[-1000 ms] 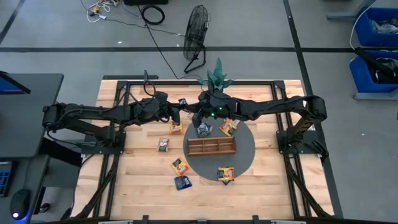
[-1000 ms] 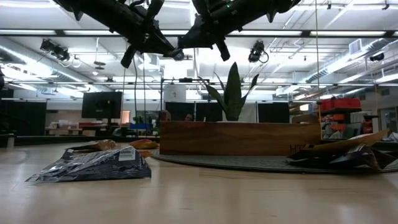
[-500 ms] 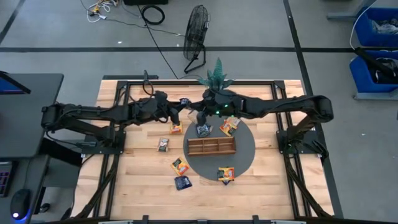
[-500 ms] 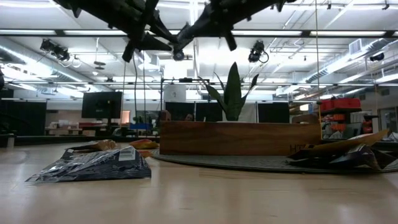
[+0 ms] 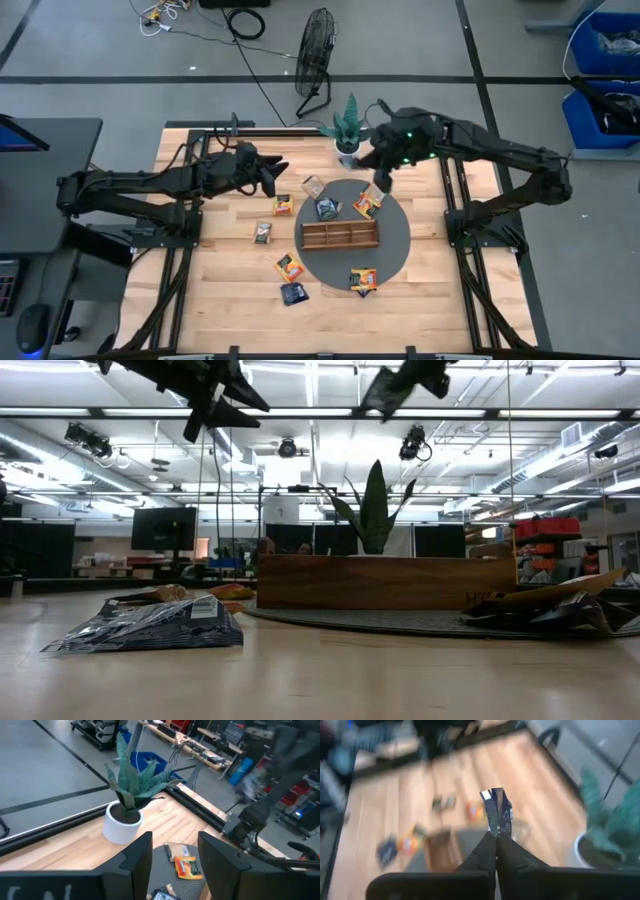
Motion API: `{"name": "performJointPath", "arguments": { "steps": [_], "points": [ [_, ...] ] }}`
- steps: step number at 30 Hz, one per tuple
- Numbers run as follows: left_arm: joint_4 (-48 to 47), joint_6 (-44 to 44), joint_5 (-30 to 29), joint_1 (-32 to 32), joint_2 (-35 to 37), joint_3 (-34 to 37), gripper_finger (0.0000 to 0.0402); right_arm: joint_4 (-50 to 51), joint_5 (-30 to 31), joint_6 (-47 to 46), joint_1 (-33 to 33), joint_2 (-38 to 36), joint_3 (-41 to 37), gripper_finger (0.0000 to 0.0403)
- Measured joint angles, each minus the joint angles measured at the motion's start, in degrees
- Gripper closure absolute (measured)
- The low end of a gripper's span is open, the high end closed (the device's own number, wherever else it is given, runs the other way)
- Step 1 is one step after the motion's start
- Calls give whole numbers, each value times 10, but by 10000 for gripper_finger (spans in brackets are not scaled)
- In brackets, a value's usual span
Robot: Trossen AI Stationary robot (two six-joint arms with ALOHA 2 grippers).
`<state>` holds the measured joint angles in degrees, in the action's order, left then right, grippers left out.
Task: Pick & Place Tea
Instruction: Put the black tea bag into the middle section of the wooden organizer
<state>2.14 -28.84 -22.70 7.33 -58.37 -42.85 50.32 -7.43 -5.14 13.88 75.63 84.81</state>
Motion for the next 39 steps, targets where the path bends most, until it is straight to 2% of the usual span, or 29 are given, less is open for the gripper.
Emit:
{"name": "performJointPath", "arguments": {
  "steps": [4, 9, 18, 24, 30, 39],
  "points": [
    [-8, -2, 0, 3, 0, 1, 239, 81, -50, 24, -3, 38, 52, 403],
    [-11, -5, 0, 13, 0, 1, 239, 128, -79, 75, -19, 107, 55, 403],
    [-37, -15, 4, 16, 0, 1, 241, 123, -116, 141, -67, 237, 55, 403],
    [-54, -17, 5, 16, 0, 1, 241, 91, -117, 149, -97, 301, 54, 403],
    [-54, -17, 5, 16, 0, 1, 241, 82, -110, 149, -98, 350, 54, 403],
    [-54, -17, 5, 16, 0, 1, 241, 75, -95, 148, -97, 377, 54, 403]
  ]
}}
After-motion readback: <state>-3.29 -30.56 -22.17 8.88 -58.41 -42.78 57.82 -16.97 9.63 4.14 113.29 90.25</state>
